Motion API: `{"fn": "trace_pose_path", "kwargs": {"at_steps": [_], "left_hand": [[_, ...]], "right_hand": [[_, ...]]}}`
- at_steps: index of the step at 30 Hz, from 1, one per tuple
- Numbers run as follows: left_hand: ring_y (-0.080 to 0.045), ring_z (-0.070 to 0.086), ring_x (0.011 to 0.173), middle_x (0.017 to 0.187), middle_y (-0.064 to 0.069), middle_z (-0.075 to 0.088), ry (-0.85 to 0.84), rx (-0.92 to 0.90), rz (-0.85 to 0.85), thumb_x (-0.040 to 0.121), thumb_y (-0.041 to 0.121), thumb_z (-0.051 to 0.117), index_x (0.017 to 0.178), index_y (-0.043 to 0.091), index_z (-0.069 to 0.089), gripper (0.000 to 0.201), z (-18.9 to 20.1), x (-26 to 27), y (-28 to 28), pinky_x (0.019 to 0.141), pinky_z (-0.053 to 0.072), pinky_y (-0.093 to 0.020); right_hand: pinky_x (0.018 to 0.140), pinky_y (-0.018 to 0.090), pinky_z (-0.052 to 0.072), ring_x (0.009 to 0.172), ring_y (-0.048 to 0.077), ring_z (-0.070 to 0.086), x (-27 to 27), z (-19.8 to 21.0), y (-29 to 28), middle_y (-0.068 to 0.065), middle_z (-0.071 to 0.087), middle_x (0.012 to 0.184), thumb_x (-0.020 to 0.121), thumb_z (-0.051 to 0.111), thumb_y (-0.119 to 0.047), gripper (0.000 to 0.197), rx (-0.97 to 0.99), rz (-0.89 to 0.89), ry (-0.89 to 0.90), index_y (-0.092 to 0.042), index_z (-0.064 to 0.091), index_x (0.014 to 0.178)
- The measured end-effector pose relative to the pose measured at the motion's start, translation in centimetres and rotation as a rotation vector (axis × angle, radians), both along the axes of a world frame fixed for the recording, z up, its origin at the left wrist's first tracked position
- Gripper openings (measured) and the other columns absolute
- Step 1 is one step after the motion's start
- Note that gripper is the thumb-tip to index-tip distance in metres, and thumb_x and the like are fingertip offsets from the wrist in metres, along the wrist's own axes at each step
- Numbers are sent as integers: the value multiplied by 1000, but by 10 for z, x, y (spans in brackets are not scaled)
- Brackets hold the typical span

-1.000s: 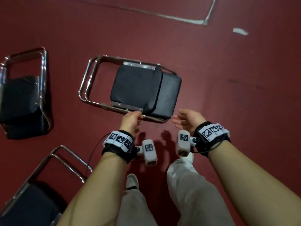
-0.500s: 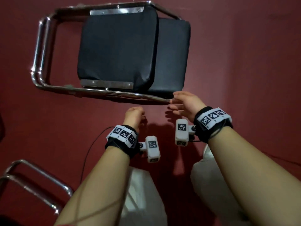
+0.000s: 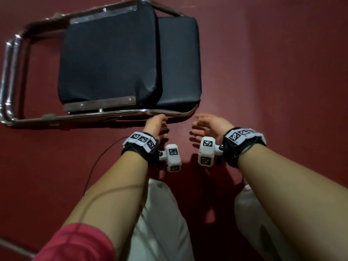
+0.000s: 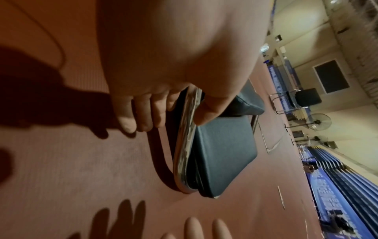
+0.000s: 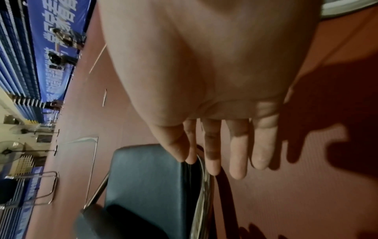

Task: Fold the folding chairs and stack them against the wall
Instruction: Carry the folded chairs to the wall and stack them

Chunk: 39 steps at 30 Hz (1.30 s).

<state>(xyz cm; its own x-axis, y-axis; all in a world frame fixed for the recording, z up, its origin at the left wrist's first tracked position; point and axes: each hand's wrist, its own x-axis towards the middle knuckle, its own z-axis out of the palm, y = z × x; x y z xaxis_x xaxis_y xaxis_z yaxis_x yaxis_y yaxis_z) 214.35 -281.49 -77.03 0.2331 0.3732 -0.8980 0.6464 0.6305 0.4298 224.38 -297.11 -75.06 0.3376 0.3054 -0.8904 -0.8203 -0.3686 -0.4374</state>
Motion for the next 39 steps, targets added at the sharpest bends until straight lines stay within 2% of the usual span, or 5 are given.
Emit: {"fn": "trace_pose_path", "kwargs": {"at_steps": [12, 18, 25, 31, 39], "left_hand": [[-23, 54, 125, 124, -1, 60, -165, -286, 248, 97, 16, 53, 97, 14, 60, 8, -12, 20, -14, 105, 43, -47], [-21, 54, 82, 99, -6, 57, -162, -362, 278, 98, 29, 55, 96, 8, 56, 21, -16, 32, -21, 108, 39, -43], [-24, 56, 81, 95, -12, 58, -215, -370, 367, 101, 48, 49, 97, 4, 55, 45, -11, 37, -23, 76, 48, -37], [-30, 54, 132, 142, -12, 54, -261, -360, 466, 104, 40, 47, 132, 7, 53, 44, 5, 25, -21, 87, 48, -41], [-24, 67, 85, 108, -5, 68, -217, -67, 336, 101, 42, 53, 108, 18, 61, 26, 22, -23, 11, 63, 54, -32]], "right_hand": [[74, 41, 55, 105, 33, 64, 2, -9, -54, 8, 64, 105, 101, 51, -19, 14, 43, -172, 58, -19, 60, 111], [78, 41, 55, 106, 33, 65, -2, -10, -71, 8, 65, 110, 100, 53, -20, 16, 56, -201, 63, -20, 60, 115], [67, 39, 54, 112, 32, 62, -6, -11, -94, 7, 63, 108, 99, 56, -22, 18, 47, -312, 112, -16, 57, 116], [72, 38, 54, 101, 23, 65, -10, -10, -69, 2, 64, 103, 100, 54, -25, 19, 22, -229, 150, -9, 57, 110], [71, 37, 51, 83, 21, 65, -21, -8, 1, 5, 65, 99, 100, 52, -27, 17, 41, -12, 176, -12, 58, 106]]}}
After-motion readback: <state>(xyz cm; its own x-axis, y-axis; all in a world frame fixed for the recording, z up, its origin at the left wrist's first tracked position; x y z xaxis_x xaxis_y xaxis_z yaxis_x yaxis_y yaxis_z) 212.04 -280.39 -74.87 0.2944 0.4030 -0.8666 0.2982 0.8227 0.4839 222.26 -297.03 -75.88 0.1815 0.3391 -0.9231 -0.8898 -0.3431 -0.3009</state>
